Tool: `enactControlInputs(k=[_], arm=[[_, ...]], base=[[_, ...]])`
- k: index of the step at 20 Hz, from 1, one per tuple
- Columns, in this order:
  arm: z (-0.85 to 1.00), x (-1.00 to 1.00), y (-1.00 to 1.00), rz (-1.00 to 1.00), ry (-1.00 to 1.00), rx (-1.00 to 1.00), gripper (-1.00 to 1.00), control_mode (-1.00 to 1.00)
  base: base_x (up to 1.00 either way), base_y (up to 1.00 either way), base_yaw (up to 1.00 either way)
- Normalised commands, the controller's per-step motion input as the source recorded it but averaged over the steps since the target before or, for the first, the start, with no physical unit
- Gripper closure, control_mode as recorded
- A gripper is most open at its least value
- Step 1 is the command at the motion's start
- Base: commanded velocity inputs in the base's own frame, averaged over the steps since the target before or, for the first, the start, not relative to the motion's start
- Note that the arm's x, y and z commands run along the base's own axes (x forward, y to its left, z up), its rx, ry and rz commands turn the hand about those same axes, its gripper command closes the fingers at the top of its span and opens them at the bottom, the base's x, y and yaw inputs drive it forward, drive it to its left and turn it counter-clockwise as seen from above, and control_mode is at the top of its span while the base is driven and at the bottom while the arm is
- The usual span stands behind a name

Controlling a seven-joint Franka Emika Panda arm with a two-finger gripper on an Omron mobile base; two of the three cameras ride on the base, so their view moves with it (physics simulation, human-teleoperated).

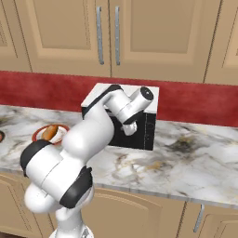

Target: Open the toaster oven door. Place the hotdog bun on the bottom rack in the toaster oven and place the chicken drumstick on the top rack.

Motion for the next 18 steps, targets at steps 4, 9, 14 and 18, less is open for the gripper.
enactControlInputs(k=[4,9,14,18], arm=[[-0.25,0.19,0.00,-0.05,0.00,0.03,-1.00,-1.00],[-0.13,0.20,0.00,-0.07,0.00,0.06,-1.00,-1.00],[-0.10,0.19,0.00,-0.10,0.00,0.02,-1.00,-1.00],[-0.49,0.13,0.00,-0.08,0.05,0.00,-1.00,-1.00]], base=[[0.00,0.00,0.00],[0.00,0.00,0.00],[0.00,0.00,0.00],[0.00,0.00,0.00]])
